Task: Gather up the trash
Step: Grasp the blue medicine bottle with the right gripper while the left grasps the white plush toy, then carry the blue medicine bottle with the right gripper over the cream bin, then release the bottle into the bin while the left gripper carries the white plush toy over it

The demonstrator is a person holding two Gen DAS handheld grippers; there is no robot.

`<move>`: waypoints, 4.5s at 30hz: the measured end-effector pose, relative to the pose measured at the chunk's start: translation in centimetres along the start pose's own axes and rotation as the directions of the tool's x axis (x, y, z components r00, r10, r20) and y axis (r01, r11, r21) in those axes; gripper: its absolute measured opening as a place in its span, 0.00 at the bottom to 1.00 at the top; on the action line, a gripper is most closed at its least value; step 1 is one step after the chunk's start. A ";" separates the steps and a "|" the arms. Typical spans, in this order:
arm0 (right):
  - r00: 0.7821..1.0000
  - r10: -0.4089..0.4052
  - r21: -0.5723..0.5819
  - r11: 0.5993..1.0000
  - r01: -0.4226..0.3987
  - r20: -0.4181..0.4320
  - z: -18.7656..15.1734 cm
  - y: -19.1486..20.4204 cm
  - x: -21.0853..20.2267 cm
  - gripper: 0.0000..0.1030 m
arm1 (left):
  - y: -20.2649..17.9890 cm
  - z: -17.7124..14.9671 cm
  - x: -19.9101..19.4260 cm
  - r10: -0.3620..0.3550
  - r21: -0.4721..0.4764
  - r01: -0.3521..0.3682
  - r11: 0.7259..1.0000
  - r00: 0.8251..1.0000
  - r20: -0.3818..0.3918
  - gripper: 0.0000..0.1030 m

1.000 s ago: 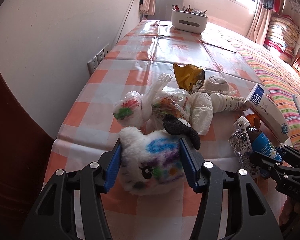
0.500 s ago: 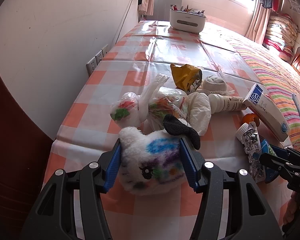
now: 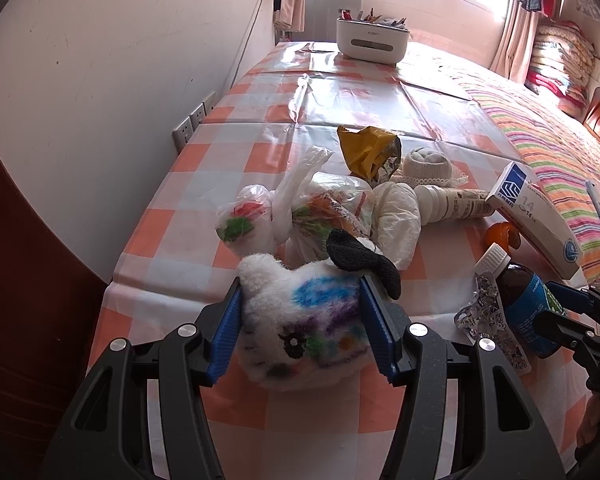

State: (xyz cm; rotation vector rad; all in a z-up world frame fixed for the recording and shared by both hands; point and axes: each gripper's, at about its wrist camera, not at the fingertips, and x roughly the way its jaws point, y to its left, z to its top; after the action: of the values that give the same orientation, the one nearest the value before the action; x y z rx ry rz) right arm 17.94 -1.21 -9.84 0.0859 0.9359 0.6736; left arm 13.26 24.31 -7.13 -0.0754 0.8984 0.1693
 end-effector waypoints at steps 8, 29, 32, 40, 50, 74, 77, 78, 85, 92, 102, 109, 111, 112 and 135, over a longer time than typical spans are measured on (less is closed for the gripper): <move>0.998 -0.051 -0.021 0.999 0.050 -0.043 -0.1 -0.1 1.4 0.43 | -0.8 -0.2 -0.1 -0.005 0.025 0.005 1.000 1.000 0.003 0.52; 0.988 -0.054 -0.074 0.995 0.065 0.145 -1.1 1.3 -5.7 0.41 | -3.4 -0.2 -4.5 -0.081 0.071 0.072 0.995 0.988 0.129 0.42; 0.983 -0.072 -0.072 0.994 0.086 0.167 -1.5 1.0 -7.0 0.41 | -4.6 -0.3 -5.1 -0.097 0.095 0.084 0.992 0.985 0.144 0.42; 0.968 -0.115 -0.021 0.992 0.123 0.225 -3.1 -0.6 -10.8 0.41 | -8.2 -0.9 -6.5 -0.135 0.162 0.108 0.981 0.976 0.169 0.42; 0.940 -0.182 0.026 0.983 0.182 0.288 -5.3 -2.1 -14.7 0.41 | -13.1 -2.1 -8.5 -0.215 0.251 0.166 0.954 0.959 0.182 0.42; 0.844 -0.397 0.251 0.913 0.322 0.361 -11.6 -8.1 -22.2 0.41 | -24.5 -5.6 -11.0 -0.384 0.425 0.300 0.854 0.914 0.127 0.43; 0.827 -0.438 0.277 0.893 0.355 0.354 -12.3 -9.0 -22.8 0.41 | -25.5 -6.1 -11.2 -0.406 0.444 0.319 0.837 0.907 0.113 0.43; 0.819 -0.455 0.284 0.884 0.370 0.350 -12.5 -9.2 -22.9 0.41 | -25.9 -6.2 -11.3 -0.411 0.449 0.323 0.833 0.905 0.111 0.43; 0.765 -0.561 0.317 0.822 0.473 0.315 -13.7 -10.1 -23.3 0.41 | -28.0 -7.3 -12.1 -0.449 0.482 0.356 0.801 0.889 0.089 0.43; 0.754 -0.587 0.354 0.800 0.484 0.295 -14.3 -11.2 -23.6 0.41 | -29.6 -7.6 -12.1 -0.467 0.494 0.377 0.783 0.881 0.069 0.43; 0.744 -0.594 0.399 0.789 0.467 0.304 -14.5 -12.0 -24.2 0.41 | -30.9 -7.9 -11.3 -0.473 0.503 0.392 0.770 0.880 0.038 0.43; 0.712 -0.616 0.452 0.769 0.451 0.337 -15.0 -12.7 -25.6 0.41 | -32.1 -7.8 -10.8 -0.494 0.507 0.422 0.752 0.870 0.008 0.43; 0.696 -0.626 0.473 0.761 0.444 0.352 -15.1 -12.8 -26.2 0.41 | -32.6 -7.8 -10.7 -0.503 0.508 0.434 0.744 0.864 -0.001 0.43; 0.688 -0.630 0.483 0.757 0.440 0.360 -15.1 -12.9 -26.5 0.41 | -32.8 -7.8 -10.7 -0.507 0.509 0.439 0.740 0.862 -0.006 0.43; 0.616 -0.656 0.550 0.736 0.394 0.437 -16.0 -13.3 -28.8 0.41 | -35.4 -8.0 -10.8 -0.559 0.521 0.480 0.706 0.829 -0.006 0.80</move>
State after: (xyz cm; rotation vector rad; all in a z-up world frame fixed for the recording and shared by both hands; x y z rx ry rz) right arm 0.59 -31.60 -3.58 0.3565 0.3987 -0.1540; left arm 6.84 -12.82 -3.84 0.1725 0.7091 -0.5966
